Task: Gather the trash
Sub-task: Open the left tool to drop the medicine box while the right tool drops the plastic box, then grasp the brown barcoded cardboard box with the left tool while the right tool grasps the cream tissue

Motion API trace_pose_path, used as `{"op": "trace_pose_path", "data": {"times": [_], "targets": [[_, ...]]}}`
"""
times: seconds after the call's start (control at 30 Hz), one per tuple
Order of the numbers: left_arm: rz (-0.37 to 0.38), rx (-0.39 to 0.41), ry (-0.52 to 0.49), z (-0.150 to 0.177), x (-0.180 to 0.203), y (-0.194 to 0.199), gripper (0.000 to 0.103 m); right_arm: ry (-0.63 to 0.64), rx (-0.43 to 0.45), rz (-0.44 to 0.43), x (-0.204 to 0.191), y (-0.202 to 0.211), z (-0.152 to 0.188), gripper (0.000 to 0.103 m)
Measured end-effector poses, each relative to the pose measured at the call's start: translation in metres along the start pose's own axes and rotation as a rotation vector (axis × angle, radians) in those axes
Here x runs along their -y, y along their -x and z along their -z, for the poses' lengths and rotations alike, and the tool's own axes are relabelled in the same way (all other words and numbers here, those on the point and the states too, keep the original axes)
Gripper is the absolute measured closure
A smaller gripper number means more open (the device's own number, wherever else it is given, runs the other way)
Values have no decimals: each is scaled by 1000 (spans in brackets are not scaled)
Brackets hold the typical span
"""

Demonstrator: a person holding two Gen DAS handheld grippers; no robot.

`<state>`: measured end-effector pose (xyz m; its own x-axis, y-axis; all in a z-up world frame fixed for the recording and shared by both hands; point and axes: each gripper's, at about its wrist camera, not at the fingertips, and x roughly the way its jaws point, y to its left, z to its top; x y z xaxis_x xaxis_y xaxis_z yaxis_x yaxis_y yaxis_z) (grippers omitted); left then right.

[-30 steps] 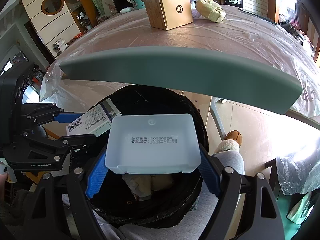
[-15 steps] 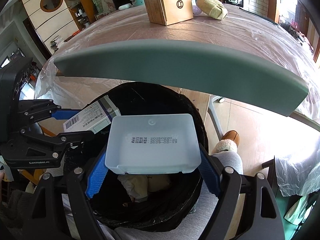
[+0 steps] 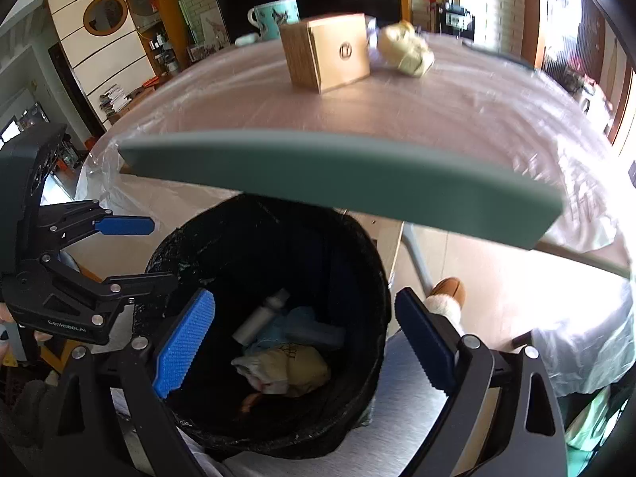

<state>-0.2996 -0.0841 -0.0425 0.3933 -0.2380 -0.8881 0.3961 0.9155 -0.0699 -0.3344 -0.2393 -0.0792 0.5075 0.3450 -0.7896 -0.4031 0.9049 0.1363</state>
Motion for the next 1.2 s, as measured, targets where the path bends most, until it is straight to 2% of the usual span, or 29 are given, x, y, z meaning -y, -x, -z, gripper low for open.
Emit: {"op": "trace_pose_path", "data": {"times": [0.13,0.2,0.23,0.3,0.4,0.5,0.67,0.73,0.83,1.17,1.2], "targets": [[17,52,2,-1,1,29,23,26,91,29,1,35,-8,11],[51,122,0,-6,3,54,22,41,175,56,2,59,-17,5],[62,160,4,-11,3,65,12,46,211,73,5,67,-21,4],[72,273,14,-22,3,88,1,58,288,110,9,84,-34,4],[72,354,14,-48,5,99,1,58,326,169,23,85,-60,4],[31,354,17,-74,4,88,1,61,298,190,38,70,-86,4],[74,314,-4,-107,7,60,1,100,216,219,68,28,-128,4],[38,297,-37,-117,11,50,1,114,184,200,76,14,-140,4],[25,283,-77,-130,13,39,1,114,134,136,86,-5,-152,4],[41,218,-109,-163,5,6,2,111,21,15,101,-59,-188,5],[40,212,-115,-166,6,3,5,111,16,9,101,-61,-190,5]]}}
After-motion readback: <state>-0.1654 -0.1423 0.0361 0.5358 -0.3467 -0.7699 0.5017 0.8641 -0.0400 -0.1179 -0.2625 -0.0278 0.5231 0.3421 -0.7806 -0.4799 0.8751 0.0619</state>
